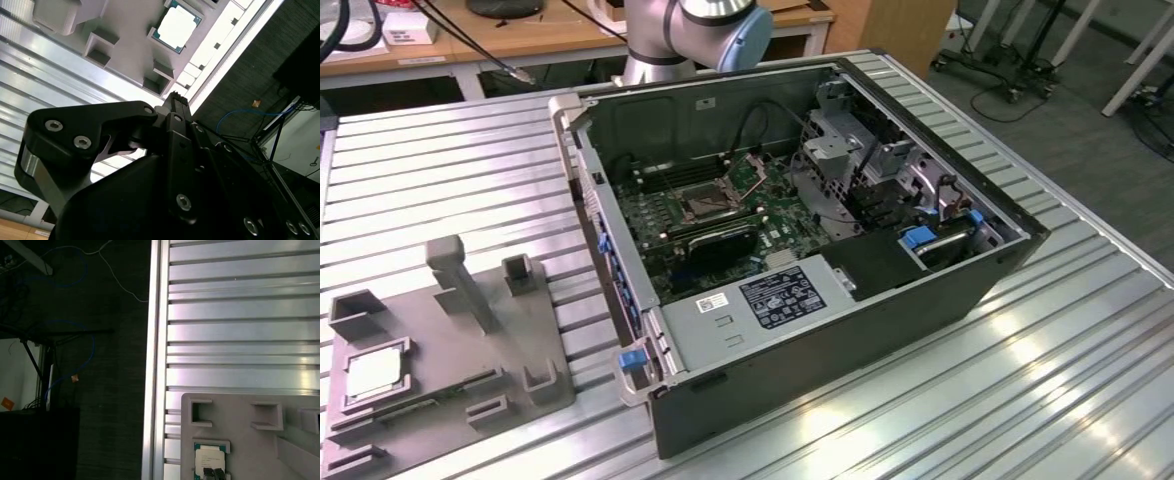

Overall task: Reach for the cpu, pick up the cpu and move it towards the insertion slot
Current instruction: 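Reach for the cpu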

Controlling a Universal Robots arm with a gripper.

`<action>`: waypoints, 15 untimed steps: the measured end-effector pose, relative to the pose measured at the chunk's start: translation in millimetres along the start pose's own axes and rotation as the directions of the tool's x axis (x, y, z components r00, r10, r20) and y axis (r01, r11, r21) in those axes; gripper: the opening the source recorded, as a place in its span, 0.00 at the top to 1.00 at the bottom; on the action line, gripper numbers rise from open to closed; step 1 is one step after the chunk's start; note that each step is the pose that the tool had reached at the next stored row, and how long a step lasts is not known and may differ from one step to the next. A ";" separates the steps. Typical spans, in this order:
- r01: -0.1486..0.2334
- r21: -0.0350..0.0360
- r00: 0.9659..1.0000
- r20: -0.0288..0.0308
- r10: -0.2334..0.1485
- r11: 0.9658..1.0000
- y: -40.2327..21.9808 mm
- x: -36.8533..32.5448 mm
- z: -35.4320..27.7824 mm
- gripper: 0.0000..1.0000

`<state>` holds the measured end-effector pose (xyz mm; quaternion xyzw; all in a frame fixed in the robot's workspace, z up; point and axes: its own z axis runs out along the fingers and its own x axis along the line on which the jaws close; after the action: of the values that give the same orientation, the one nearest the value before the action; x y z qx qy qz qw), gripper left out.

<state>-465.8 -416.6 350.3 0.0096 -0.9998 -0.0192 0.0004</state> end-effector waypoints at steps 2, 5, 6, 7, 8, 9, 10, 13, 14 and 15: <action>0.000 0.000 1.000 0.000 0.000 1.000 0.0 0.0 0.0 0.89; 0.000 0.000 1.000 0.000 0.000 1.000 0.0 0.0 0.0 0.89; 0.000 0.000 1.000 0.000 0.000 1.000 0.0 0.0 0.0 0.89; 0.000 0.000 1.000 0.000 0.000 1.000 0.0 0.0 0.0 0.89; 0.000 0.000 1.000 0.000 0.000 1.000 0.0 0.0 0.0 0.82; 0.000 0.000 1.000 0.000 0.000 1.000 0.0 0.0 0.0 0.82; 0.000 0.000 1.000 0.000 0.000 1.000 0.0 0.0 0.0 0.81; 0.000 0.000 1.000 0.000 0.000 1.000 0.0 0.0 0.0 0.75; 0.000 0.000 1.000 0.000 0.000 1.000 0.0 0.0 0.0 0.75; 0.000 0.000 1.000 0.000 0.000 1.000 0.0 0.0 0.0 0.69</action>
<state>-465.7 -416.6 350.3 0.0095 -0.9998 -0.0192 0.0004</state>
